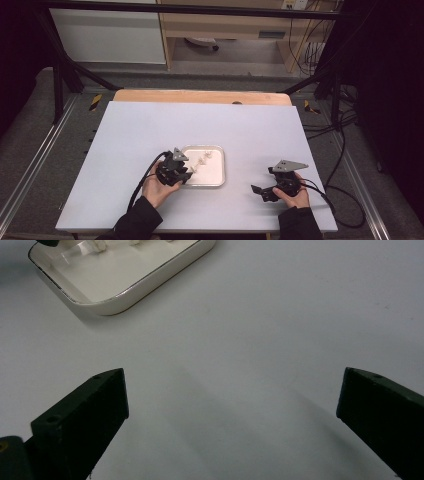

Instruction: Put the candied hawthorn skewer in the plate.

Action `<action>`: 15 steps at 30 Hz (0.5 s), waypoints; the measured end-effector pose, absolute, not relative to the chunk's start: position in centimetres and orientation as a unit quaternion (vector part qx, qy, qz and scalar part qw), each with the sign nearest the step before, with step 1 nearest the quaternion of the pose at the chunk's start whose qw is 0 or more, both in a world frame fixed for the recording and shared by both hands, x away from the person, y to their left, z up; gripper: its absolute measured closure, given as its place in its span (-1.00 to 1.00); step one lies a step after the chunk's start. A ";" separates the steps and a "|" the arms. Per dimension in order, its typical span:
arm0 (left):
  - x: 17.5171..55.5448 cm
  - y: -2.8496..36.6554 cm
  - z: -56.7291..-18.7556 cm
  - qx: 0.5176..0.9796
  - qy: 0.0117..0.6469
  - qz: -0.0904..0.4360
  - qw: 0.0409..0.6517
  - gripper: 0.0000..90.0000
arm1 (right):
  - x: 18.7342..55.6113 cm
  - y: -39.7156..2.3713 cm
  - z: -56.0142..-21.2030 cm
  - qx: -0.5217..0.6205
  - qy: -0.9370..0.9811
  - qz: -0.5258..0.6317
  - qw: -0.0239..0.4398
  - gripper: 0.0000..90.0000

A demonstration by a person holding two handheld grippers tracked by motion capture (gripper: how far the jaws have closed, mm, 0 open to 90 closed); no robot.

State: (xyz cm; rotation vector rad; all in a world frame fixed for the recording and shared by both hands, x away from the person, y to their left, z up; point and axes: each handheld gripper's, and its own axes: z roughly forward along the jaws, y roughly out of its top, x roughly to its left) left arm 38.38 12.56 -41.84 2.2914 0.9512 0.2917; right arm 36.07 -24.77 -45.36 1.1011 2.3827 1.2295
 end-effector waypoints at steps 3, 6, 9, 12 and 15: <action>38.2 13.3 -41.2 0.870 0.354 0.110 0.325 0.36 | 36.1 -24.8 -45.3 0.378 0.815 0.422 0.121 -0.98; 38.0 14.2 -40.7 0.870 0.351 0.115 0.326 0.22 | 36.0 -24.8 -45.3 0.378 0.815 0.422 0.120 -0.98; 37.7 15.1 -40.3 0.870 0.350 0.116 0.328 0.09 | 36.0 -24.8 -45.2 0.378 0.814 0.424 0.119 -0.98; 37.5 16.3 -40.2 0.868 0.350 0.116 0.333 -0.08 | 36.0 -24.8 -45.2 0.379 0.814 0.424 0.120 -0.98; 37.1 17.6 -40.2 0.866 0.347 0.118 0.339 -0.23 | 36.0 -24.9 -45.2 0.379 0.814 0.424 0.121 -0.98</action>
